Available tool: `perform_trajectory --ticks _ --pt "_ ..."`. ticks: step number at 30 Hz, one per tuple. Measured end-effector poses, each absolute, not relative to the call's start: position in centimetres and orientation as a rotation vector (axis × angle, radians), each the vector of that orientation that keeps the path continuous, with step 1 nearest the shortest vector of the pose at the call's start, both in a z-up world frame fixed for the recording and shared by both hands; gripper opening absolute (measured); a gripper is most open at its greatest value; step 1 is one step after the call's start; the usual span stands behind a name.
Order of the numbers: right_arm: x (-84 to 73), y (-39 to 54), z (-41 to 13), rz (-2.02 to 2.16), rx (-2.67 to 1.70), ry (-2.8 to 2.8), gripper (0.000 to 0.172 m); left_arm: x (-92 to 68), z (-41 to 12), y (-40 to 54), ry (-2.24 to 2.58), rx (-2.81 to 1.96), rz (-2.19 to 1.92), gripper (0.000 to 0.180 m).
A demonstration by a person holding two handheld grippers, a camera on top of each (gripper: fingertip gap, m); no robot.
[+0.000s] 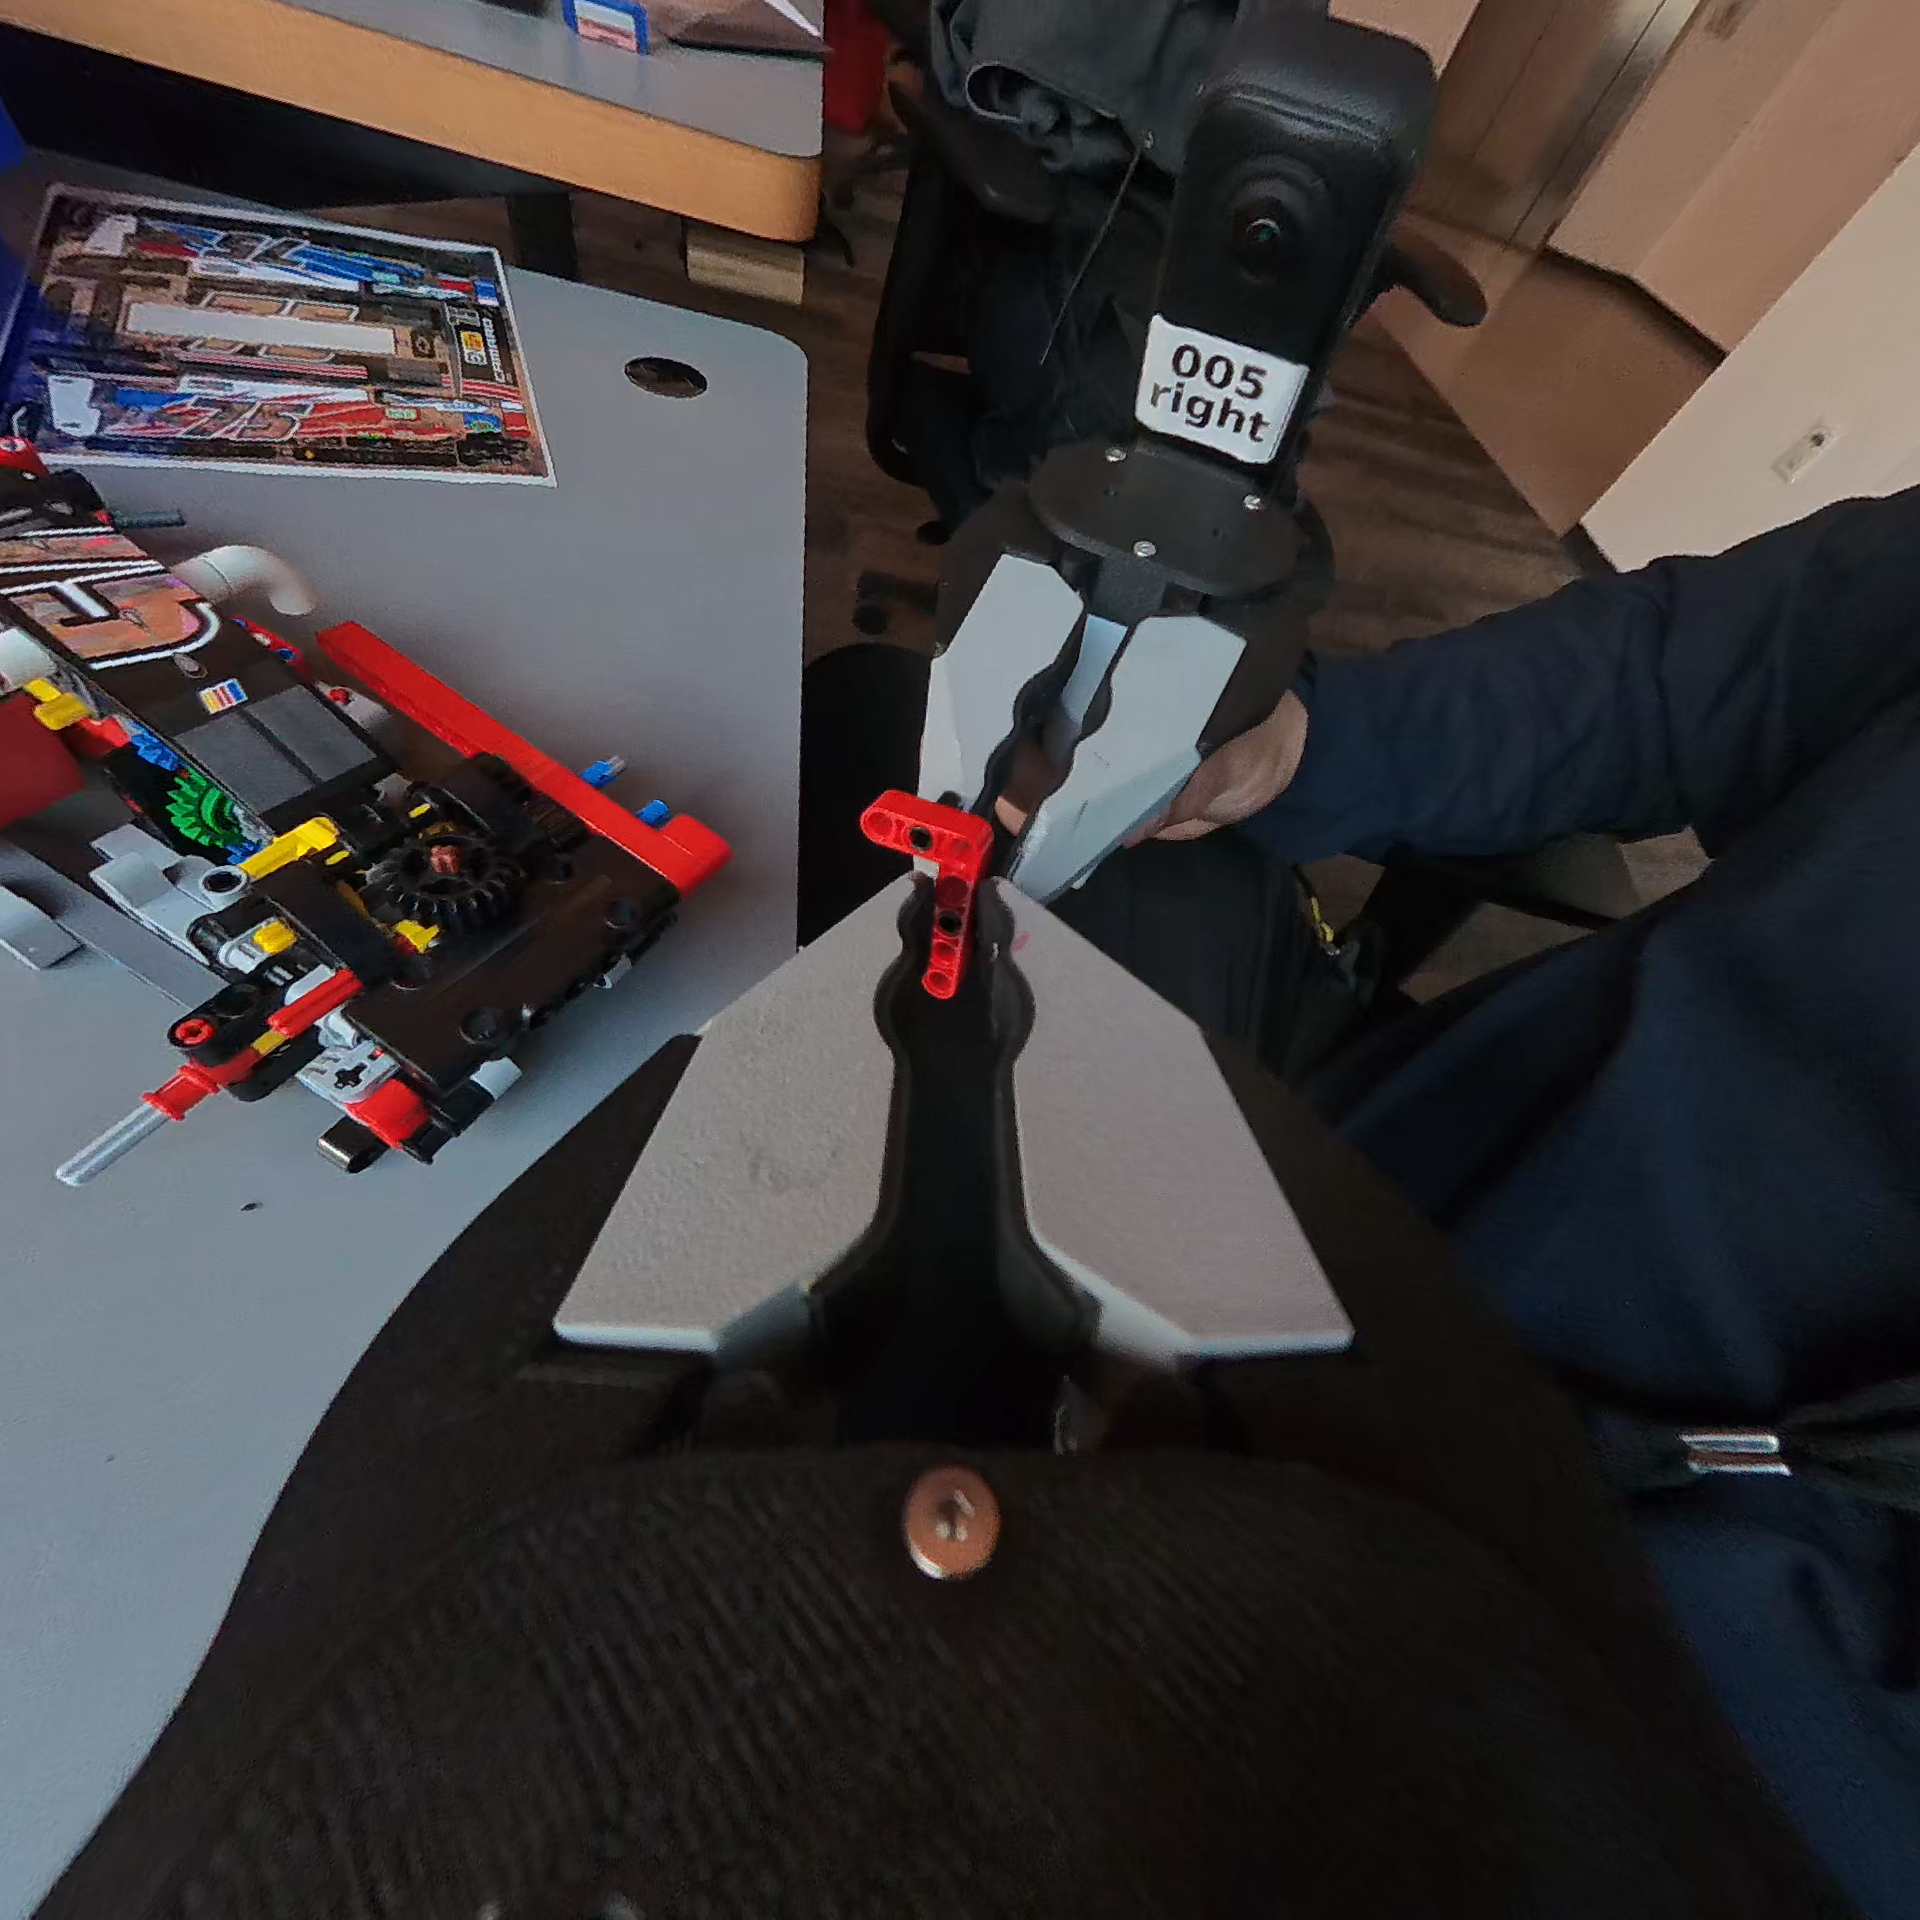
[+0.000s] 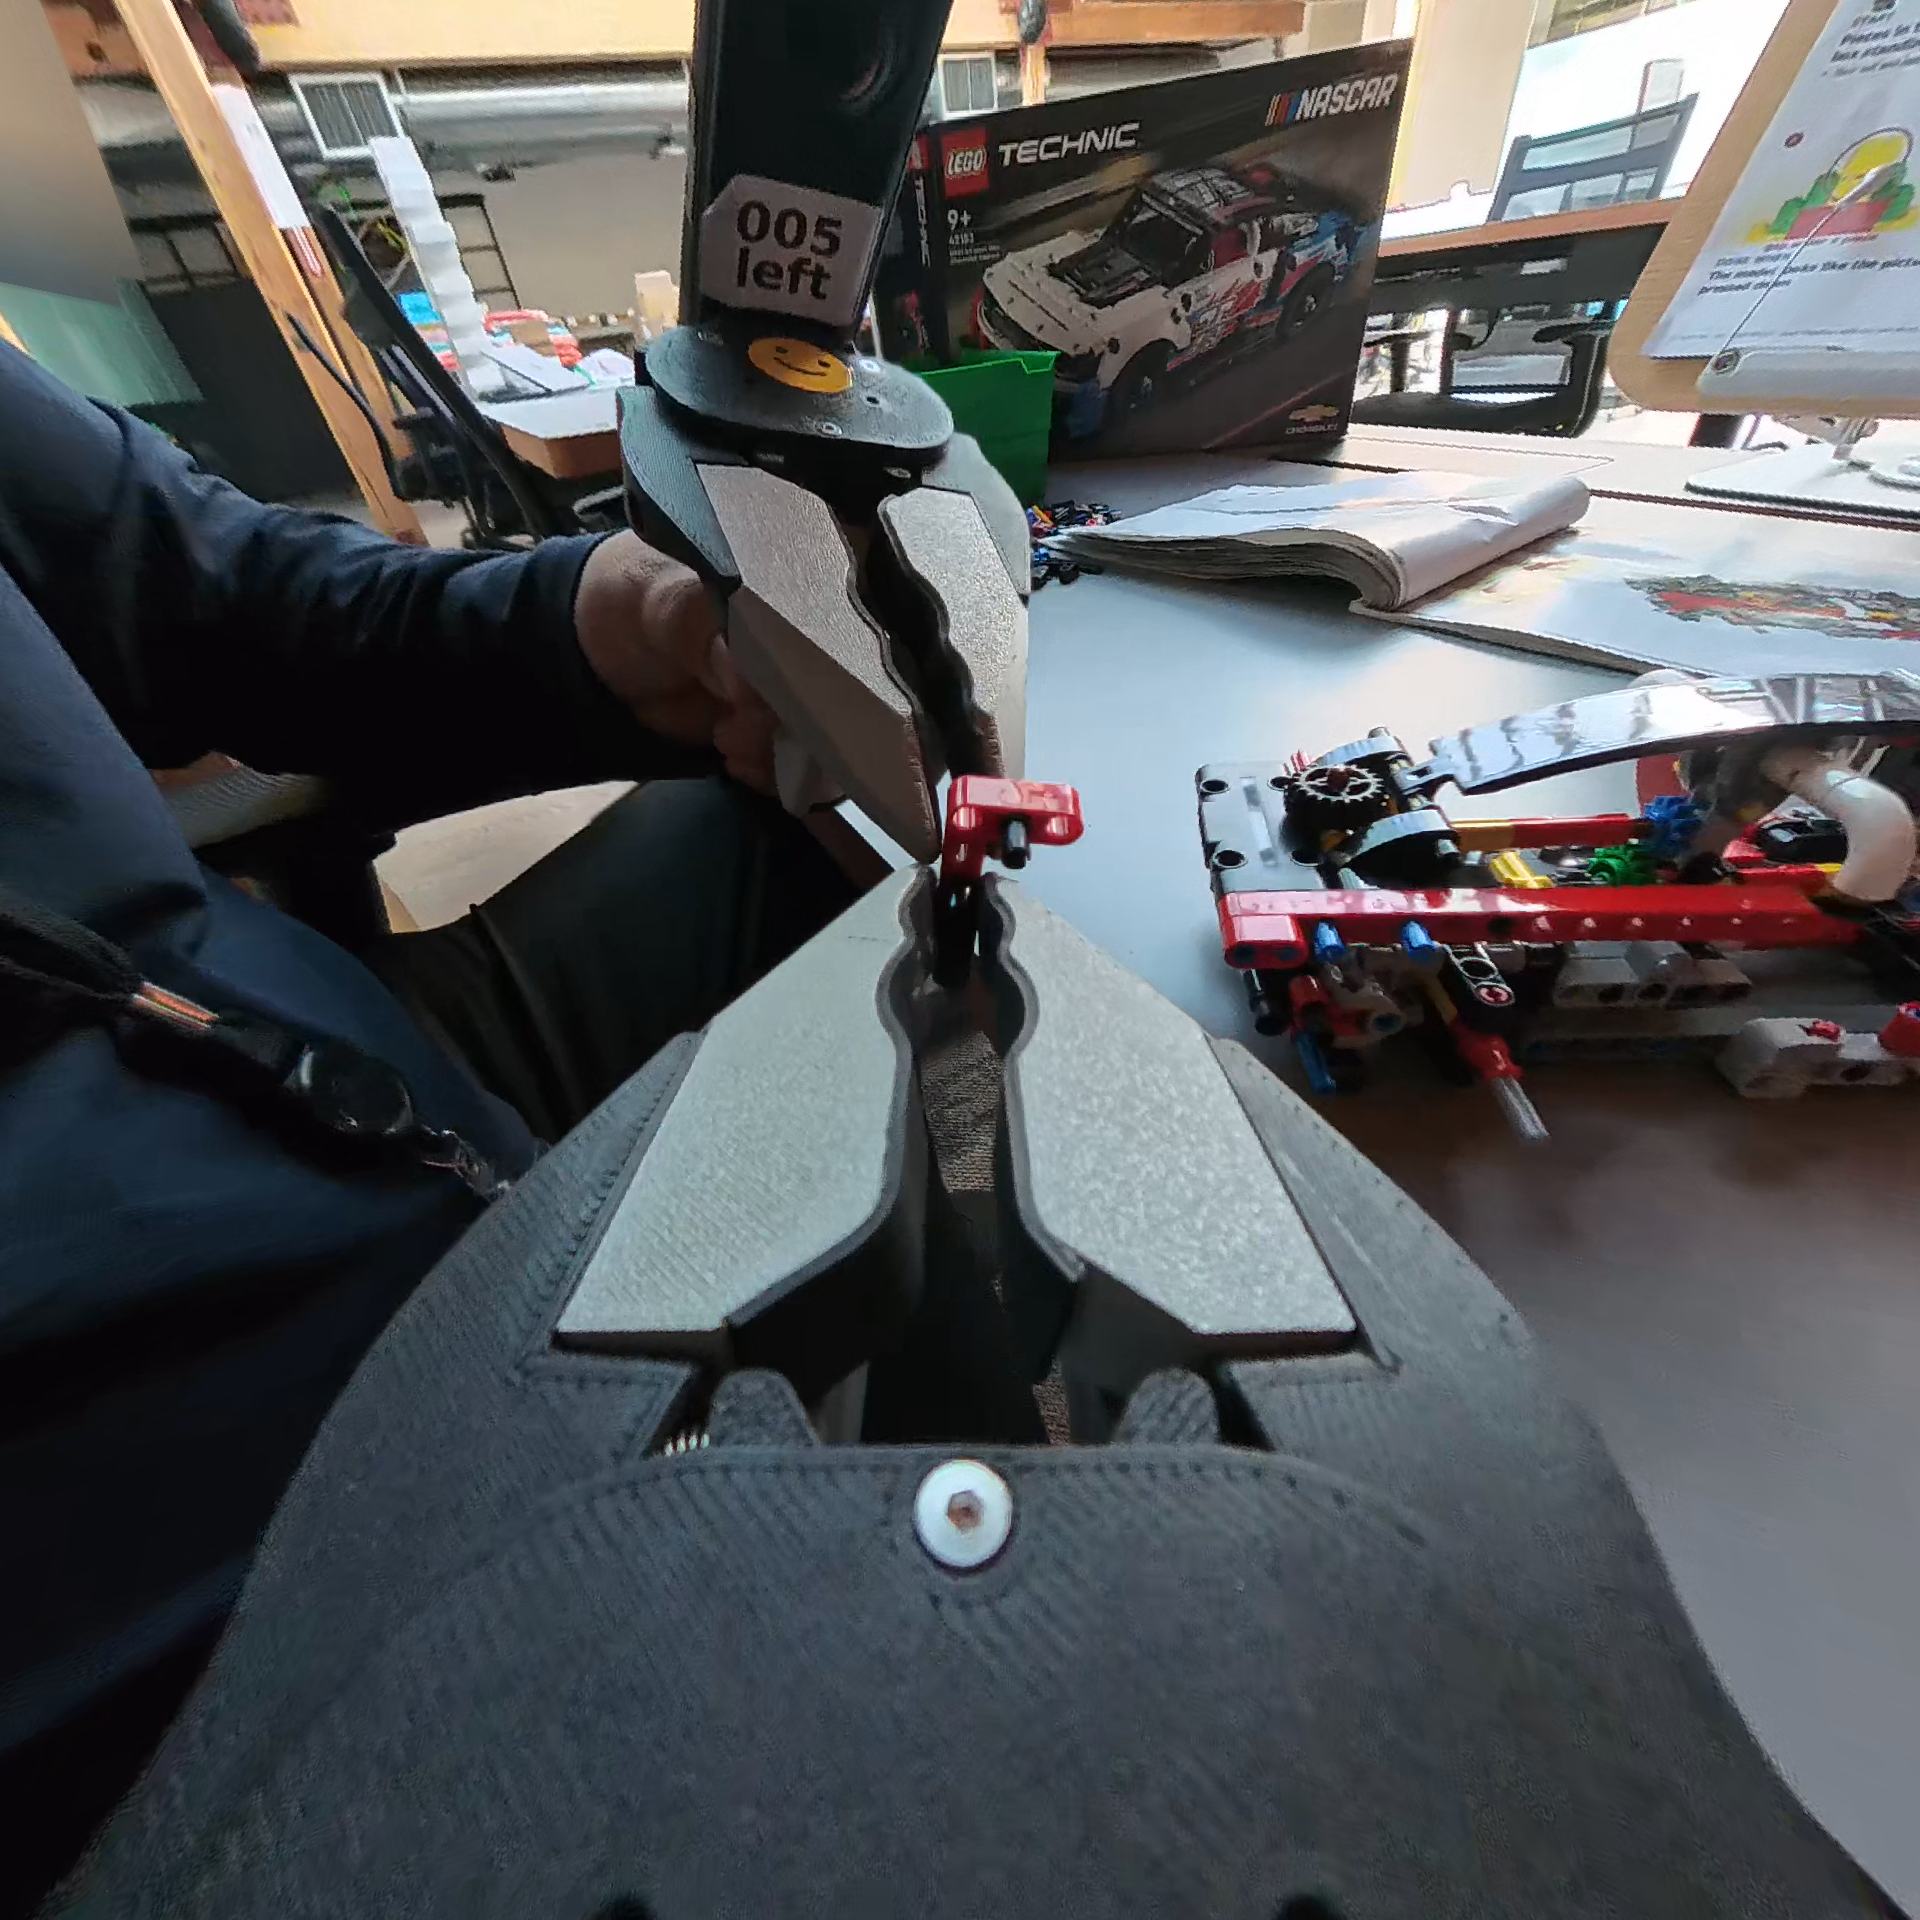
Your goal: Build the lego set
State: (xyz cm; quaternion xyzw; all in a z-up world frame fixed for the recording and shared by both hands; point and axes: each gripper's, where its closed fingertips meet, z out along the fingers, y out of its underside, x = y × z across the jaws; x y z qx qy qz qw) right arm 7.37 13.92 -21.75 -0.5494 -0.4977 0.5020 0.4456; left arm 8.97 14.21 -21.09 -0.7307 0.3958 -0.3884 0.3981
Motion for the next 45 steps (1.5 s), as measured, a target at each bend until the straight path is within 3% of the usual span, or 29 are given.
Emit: perform_trajectory --ticks 8,20,30,45 --pt "7.3 14.4 -21.9 1.316 -1.389 -1.188 0.004 9.0 -21.2 14.8 0.943 -1.83 -1.088 0.006" --pt "10.0 16.3 -20.3 1.366 -1.385 -1.01 0.004 5.8 -20.0 14.9 0.984 -1.791 -1.086 0.031" --pt "13.4 20.2 -20.3 1.263 -1.404 -0.947 0.004 -4.6 -20.9 21.2 0.892 -1.786 -0.776 0.027" --pt "12.1 25.9 -21.3 1.262 -1.449 -0.942 0.004 -5.2 -20.4 22.5 0.896 -1.637 -0.595 0.013"
